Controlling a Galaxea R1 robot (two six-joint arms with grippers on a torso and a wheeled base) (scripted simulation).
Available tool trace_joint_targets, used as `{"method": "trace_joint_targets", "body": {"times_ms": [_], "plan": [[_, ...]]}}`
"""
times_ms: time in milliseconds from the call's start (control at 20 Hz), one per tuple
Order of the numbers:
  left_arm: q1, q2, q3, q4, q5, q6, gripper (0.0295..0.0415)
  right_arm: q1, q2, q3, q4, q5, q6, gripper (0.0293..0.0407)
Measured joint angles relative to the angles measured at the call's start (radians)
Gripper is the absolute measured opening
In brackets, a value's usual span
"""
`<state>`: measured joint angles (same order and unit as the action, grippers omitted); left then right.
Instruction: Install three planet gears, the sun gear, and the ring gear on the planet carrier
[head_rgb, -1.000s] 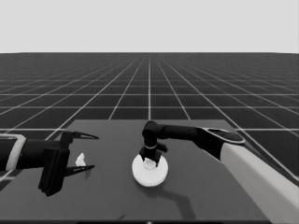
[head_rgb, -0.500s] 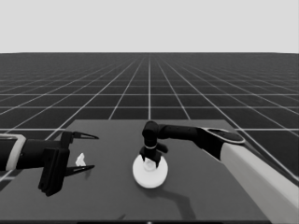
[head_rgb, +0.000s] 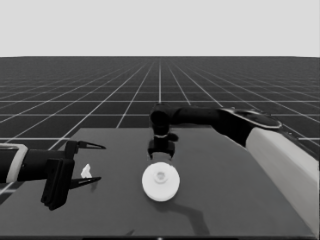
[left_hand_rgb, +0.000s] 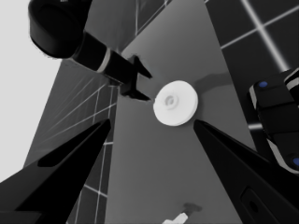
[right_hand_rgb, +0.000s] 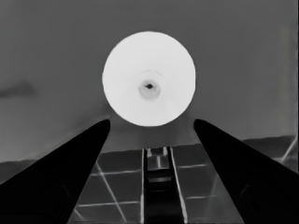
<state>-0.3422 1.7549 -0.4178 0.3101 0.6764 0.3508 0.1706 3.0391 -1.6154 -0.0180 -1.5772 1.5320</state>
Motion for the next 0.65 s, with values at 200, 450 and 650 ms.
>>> {"method": "trace_joint_targets", "body": {"times_ms": [200,450,650], "plan": [[0.000,0.000,0.000,0.000,0.000,0.000,0.0385,0.065,0.006,-0.022,0.059,-0.003,-0.111,0.0385],[-0.048,0.116,-0.385,-0.115,0.670,-0.808,0.0411,-0.280,-0.668,0.753,-0.418,0.258,-0.825,0.0394],[0.004,0.395,-0.958,-0.379,0.961,-1.041,0.0386,-0.501,-1.214,1.172,-0.648,0.380,-1.169,0.0385]]}}
